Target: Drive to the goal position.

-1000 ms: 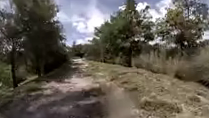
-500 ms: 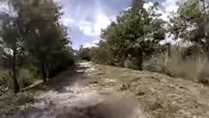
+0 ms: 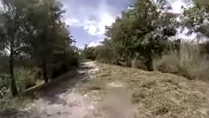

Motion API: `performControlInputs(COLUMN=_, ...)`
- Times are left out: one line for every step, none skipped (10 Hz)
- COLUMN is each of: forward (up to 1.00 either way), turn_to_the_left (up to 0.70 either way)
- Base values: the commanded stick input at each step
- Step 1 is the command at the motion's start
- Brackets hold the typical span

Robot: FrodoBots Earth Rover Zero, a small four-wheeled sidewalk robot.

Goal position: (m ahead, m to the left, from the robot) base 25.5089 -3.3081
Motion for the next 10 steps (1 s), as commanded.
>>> performControlInputs(forward=0.85, turn_to_the_left=0.0)
performControlInputs(forward=0.85, turn_to_the_left=0.0)
performControlInputs(forward=0.85, turn_to_the_left=0.0)
performControlInputs(forward=0.85, turn_to_the_left=0.0)
performControlInputs(forward=0.85, turn_to_the_left=0.0)
performControlInputs(forward=0.85, turn_to_the_left=0.0)
performControlInputs(forward=0.85, turn_to_the_left=0.0)
performControlInputs(forward=0.85, turn_to_the_left=0.0)
performControlInputs(forward=0.85, turn_to_the_left=0.0)
performControlInputs(forward=0.85, turn_to_the_left=0.0)
